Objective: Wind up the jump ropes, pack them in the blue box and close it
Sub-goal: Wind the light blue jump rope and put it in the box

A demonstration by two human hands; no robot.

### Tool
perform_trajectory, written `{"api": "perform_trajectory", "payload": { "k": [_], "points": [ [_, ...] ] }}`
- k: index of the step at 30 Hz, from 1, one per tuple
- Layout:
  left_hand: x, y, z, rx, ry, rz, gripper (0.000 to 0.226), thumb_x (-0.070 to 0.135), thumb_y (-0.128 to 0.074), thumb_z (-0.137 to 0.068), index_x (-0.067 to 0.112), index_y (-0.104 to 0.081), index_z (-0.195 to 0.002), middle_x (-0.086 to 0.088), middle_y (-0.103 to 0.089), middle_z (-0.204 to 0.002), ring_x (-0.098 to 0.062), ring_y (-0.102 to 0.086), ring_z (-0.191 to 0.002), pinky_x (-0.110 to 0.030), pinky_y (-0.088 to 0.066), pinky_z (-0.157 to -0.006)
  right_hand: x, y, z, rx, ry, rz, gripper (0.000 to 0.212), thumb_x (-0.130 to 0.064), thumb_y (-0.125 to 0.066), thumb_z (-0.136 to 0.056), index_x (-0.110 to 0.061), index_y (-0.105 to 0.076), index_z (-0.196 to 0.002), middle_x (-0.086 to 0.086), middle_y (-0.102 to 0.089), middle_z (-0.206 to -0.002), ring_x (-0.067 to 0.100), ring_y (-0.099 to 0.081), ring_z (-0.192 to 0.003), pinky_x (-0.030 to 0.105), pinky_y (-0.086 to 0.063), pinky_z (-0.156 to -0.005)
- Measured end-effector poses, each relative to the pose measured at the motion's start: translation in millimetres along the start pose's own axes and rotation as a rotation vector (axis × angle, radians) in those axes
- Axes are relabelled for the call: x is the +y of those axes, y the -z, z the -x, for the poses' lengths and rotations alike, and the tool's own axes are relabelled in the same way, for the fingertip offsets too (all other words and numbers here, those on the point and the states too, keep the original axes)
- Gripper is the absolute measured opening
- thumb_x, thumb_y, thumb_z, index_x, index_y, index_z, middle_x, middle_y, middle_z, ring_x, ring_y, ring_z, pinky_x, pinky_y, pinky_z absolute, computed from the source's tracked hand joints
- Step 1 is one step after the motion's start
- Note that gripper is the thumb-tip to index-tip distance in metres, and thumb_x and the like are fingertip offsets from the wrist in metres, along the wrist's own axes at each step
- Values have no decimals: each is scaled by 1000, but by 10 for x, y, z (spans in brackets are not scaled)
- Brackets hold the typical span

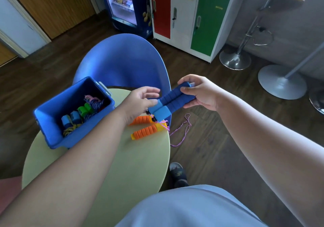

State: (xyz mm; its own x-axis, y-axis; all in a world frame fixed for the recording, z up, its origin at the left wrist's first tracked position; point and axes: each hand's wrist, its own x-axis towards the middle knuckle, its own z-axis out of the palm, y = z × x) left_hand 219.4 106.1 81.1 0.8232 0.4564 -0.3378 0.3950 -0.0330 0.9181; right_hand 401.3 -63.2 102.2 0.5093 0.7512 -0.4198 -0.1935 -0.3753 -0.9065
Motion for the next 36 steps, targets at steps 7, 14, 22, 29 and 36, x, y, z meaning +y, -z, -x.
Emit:
{"api": "perform_trajectory", "payload": {
  "k": [7,14,22,29,36],
  "points": [
    [-824,82,-23,228,219,-394,26,4,-72,-83,29,-66,-89,0,-70,-111,-21,-65,-100,-30,-54,-76,245,175,-103,279,19,-97,15,-6,-64,-98,-20,-66,-104,21,-56,-121,37,-68,-103,43,-64,-67],
    [-1225,127,20,134,190,-810,58,19,-78,-86,38,-57,-136,-3,-34,-155,-31,-33,-144,-45,-37,-115,632,129,-160,378,5,-111,16,-8,-65,-97,-22,-66,-105,21,-56,-126,34,-69,-103,45,-64,-68],
    [-1334,141,-22,-12,232,-969,60,22,-63,-91,45,-44,-143,-4,-15,-162,-36,-9,-153,-57,-31,-119,733,69,-217,468,42,-147,19,-8,-64,-96,-22,-65,-109,15,-55,-127,29,-70,-102,45,-64,-69],
    [-1366,135,17,62,187,-947,55,23,-65,-87,37,-56,-140,-6,-30,-134,-33,-44,-122,-49,-44,-110,670,2,-250,450,58,-130,21,-7,-63,-97,-19,-63,-114,12,-57,-123,25,-71,-100,43,-64,-69],
    [-1341,103,52,60,219,-848,53,26,-68,-84,43,-58,-133,-5,-49,-125,-32,-49,-116,-45,-46,-104,556,-41,-198,364,107,-84,22,-5,-63,-96,-22,-65,-111,12,-55,-123,25,-68,-101,44,-64,-69]
  ]
}}
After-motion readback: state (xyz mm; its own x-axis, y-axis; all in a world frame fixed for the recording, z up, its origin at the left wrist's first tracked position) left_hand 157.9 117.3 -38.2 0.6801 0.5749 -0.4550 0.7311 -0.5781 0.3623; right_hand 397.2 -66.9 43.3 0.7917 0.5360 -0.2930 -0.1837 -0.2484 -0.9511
